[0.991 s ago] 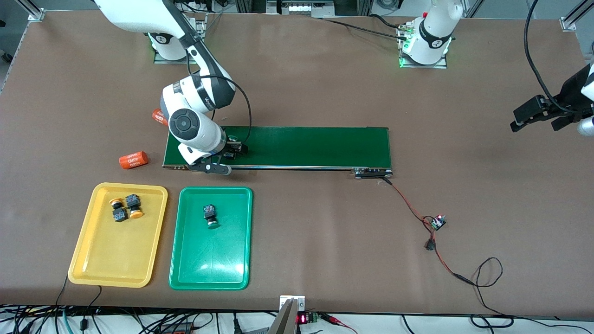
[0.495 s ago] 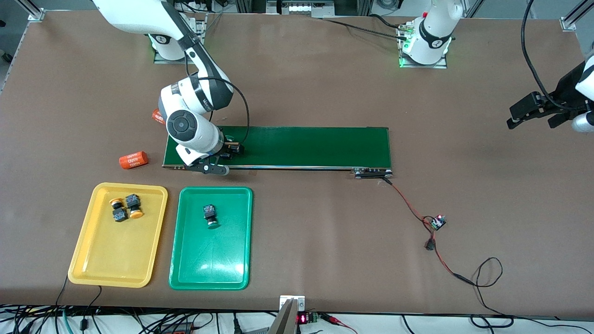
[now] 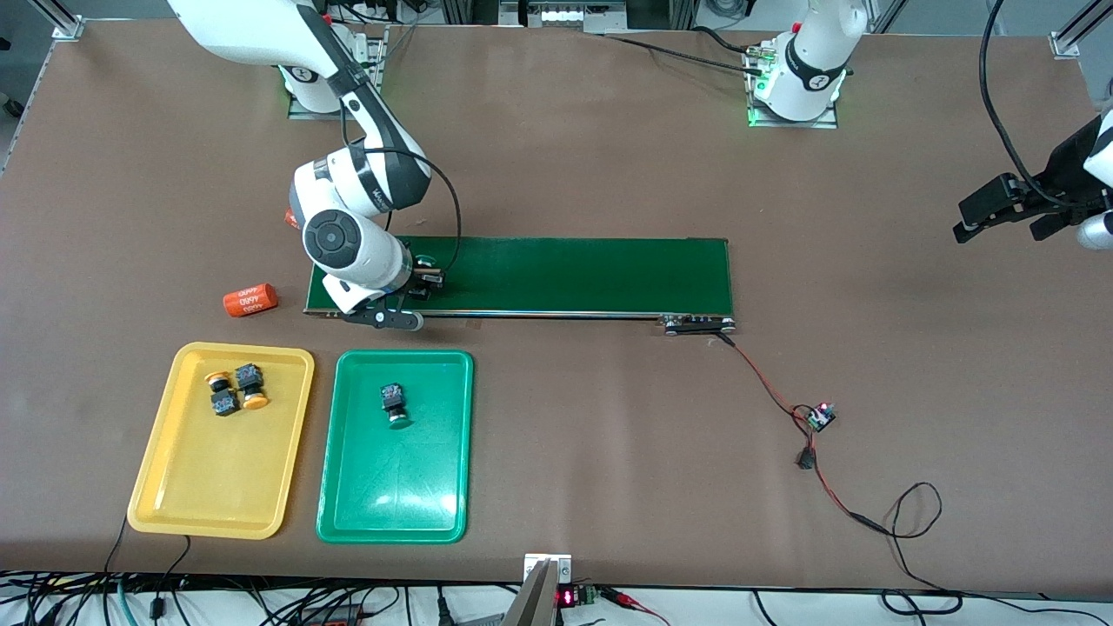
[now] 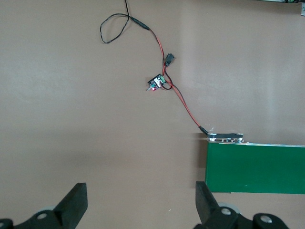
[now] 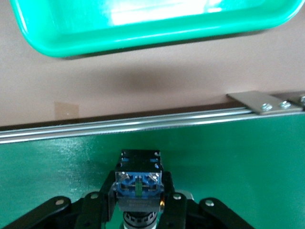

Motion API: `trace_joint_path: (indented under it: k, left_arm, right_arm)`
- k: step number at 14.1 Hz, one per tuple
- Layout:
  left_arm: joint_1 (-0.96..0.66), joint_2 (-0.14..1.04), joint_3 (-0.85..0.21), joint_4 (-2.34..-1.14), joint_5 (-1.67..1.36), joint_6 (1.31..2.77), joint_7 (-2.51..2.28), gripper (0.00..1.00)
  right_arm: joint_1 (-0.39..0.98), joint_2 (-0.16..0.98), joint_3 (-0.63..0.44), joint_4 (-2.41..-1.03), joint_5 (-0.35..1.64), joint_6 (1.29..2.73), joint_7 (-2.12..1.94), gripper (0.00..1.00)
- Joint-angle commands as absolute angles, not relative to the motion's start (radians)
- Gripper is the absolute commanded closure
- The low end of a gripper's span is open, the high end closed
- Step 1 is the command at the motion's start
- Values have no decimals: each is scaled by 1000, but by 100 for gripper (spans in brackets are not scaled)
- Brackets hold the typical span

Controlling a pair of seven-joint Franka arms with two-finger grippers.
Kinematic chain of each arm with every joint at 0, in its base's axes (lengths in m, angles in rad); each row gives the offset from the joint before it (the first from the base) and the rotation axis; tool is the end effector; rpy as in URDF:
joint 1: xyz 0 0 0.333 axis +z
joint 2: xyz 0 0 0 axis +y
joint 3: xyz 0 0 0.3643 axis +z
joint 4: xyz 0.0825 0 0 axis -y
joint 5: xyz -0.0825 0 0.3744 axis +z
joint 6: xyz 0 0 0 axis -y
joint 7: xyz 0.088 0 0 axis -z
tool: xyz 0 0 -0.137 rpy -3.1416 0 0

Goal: Sort buttons by color to trays
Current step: 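Grasp the green button with the right gripper and lift it, then carry the green button over the green tray with the right gripper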

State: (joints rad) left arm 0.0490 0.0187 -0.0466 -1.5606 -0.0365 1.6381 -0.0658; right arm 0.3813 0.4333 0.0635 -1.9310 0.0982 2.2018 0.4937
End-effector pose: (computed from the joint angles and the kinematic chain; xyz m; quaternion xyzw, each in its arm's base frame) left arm 0.5603 -0.0032 0.6435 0.9988 0.0348 0.0288 0.0196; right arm 0.5528 0.2677 0.2714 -0.9937 0.0582 0.0951 0.0086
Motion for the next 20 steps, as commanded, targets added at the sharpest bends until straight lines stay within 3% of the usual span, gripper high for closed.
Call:
trace_joint_path:
  k: [1, 4, 8, 15, 20]
  left_arm:
    - [-8, 8, 29, -1555, -57, 1647, -49, 0]
    - [2, 20, 31, -1552, -54, 1646, -49, 0]
    - [2, 18, 29, -1546, -43, 1638, -52, 0]
    - [3, 9, 32, -1526, -41, 1554, -48, 0]
    - [2, 12, 31, -1511, -41, 1555, 17, 0]
  right_arm:
    - [377, 394, 29, -1899, 106, 2130, 424, 90]
    - [379, 351, -12, -1798, 100, 1999, 335, 90]
    - [374, 374, -18, -1731, 36, 2009, 284, 90]
    - [361, 535, -40, -1704, -67, 2376, 230, 89]
    - [342, 604, -44, -1706, -132, 2560, 210, 89]
